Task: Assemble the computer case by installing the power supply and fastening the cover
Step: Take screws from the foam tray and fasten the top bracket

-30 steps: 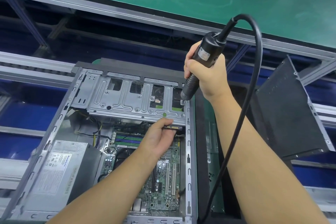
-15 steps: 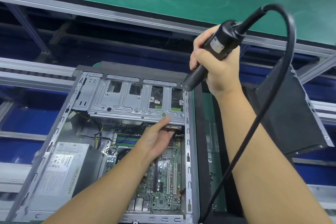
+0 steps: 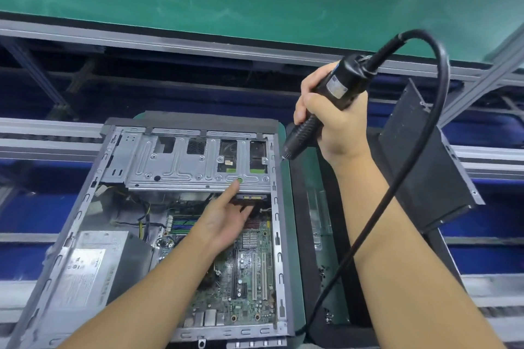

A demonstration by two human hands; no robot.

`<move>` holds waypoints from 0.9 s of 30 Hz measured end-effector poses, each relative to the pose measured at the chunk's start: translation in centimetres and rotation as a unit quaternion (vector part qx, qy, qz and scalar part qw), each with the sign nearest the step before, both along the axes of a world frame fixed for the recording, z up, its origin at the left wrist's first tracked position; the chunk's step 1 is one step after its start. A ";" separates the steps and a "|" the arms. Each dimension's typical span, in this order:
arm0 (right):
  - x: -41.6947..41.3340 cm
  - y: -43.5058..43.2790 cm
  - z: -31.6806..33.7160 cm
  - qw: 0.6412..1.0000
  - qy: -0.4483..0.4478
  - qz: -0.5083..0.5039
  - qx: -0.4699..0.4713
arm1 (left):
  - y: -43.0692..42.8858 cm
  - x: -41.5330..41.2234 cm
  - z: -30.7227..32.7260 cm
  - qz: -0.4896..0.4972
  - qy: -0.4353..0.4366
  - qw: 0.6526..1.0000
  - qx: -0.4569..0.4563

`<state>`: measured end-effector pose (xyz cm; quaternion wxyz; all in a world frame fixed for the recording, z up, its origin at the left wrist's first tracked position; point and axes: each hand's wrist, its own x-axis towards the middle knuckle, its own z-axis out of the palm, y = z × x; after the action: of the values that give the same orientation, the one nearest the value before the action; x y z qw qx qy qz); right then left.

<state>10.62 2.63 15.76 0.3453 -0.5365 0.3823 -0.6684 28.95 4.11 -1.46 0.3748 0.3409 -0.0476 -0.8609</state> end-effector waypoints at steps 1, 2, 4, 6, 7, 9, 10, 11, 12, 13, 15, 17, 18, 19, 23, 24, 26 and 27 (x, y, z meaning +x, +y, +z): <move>-0.4 0.3 0.1 1.000 -0.003 -0.005 0.001 | 0.5 0.1 0.0 -0.029 -0.037 0.999 -0.015; -0.7 0.7 0.2 1.000 -0.006 -0.008 0.001 | 1.1 0.1 0.0 -0.078 -0.083 0.993 -0.031; -1.3 1.4 0.2 1.000 -0.004 -0.013 -0.004 | 2.3 -0.1 0.4 -0.184 -0.151 0.969 -0.063; -1.8 2.1 0.2 1.000 -0.004 -0.017 -0.009 | 2.7 -0.2 0.8 -0.223 -0.171 0.957 -0.071; -2.1 2.5 0.2 1.000 -0.007 -0.020 -0.010 | 2.6 0.0 1.2 -0.234 -0.172 0.953 -0.081; -2.9 3.5 0.3 0.999 -0.010 -0.030 -0.016 | 2.4 0.3 2.4 -0.265 -0.139 0.945 -0.127; -3.3 4.0 0.3 0.999 -0.012 -0.035 -0.018 | 2.2 0.3 3.2 -0.274 -0.113 0.943 -0.154; -3.8 4.5 0.3 0.999 -0.014 -0.040 -0.019 | 2.1 0.1 4.0 -0.272 -0.102 0.940 -0.180; -4.3 5.0 0.3 0.999 -0.015 -0.045 -0.020 | 2.0 -0.4 5.0 -0.261 -0.117 0.935 -0.208; -4.8 5.5 0.3 0.999 -0.015 -0.048 -0.021 | 1.8 -1.2 5.9 -0.247 -0.154 0.926 -0.239; -5.9 6.6 0.1 0.998 -0.015 -0.057 -0.022 | 1.8 -3.7 7.6 -0.240 -0.251 0.889 -0.299; -7.3 7.8 -0.3 0.997 -0.018 -0.068 -0.023 | 2.0 -6.5 8.8 -0.264 -0.322 0.839 -0.350; -8.1 8.4 -0.5 0.997 -0.019 -0.072 -0.023 | 2.2 -7.8 9.1 -0.286 -0.343 0.813 -0.374; -8.9 9.1 -0.9 0.997 -0.021 -0.076 -0.021 | 2.5 -9.1 9.1 -0.310 -0.361 0.786 -0.396; -12.0 11.8 -2.7 0.994 -0.035 -0.100 -0.006 | 3.4 -14.0 7.3 -0.430 -0.450 0.628 -0.468; -12.6 12.4 -3.2 0.994 -0.040 -0.106 -0.001 | 3.6 -15.2 6.5 -0.465 -0.466 0.580 -0.480; -13.8 13.7 -4.5 0.992 -0.049 -0.116 0.005 | 4.3 -17.5 4.4 -0.528 -0.492 0.480 -0.499; -14.2 14.4 -5.3 0.991 -0.050 -0.122 0.009 | 4.6 -18.4 3.1 -0.553 -0.506 0.425 -0.508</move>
<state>-3.63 17.02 10.48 0.2846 -0.4487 0.4327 -0.7283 10.59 8.71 1.66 -0.1679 0.3636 -0.8353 -0.3768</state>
